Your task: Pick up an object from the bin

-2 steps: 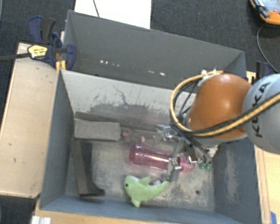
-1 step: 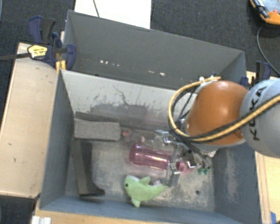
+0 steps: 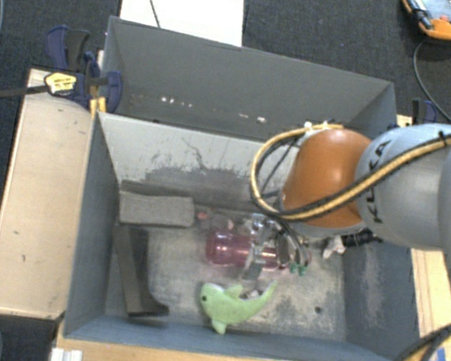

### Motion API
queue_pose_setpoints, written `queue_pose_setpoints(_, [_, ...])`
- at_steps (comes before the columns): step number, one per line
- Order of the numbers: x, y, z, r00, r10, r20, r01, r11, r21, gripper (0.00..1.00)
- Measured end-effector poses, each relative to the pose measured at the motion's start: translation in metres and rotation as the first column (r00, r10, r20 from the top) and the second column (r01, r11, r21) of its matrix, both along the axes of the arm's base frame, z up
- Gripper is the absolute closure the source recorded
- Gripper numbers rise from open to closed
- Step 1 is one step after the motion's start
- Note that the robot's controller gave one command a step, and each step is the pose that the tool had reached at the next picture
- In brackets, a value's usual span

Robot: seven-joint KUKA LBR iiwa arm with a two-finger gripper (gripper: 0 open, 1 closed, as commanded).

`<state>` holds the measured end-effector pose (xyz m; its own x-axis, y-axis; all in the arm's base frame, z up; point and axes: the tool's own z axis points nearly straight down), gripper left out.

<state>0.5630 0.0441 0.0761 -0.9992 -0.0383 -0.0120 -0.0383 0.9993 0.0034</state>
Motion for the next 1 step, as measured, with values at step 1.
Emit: queue_pose_setpoints(1, [0.0, 0.0, 0.0, 1.0, 0.0, 0.0, 0.0, 1.0, 0.0, 1.0])
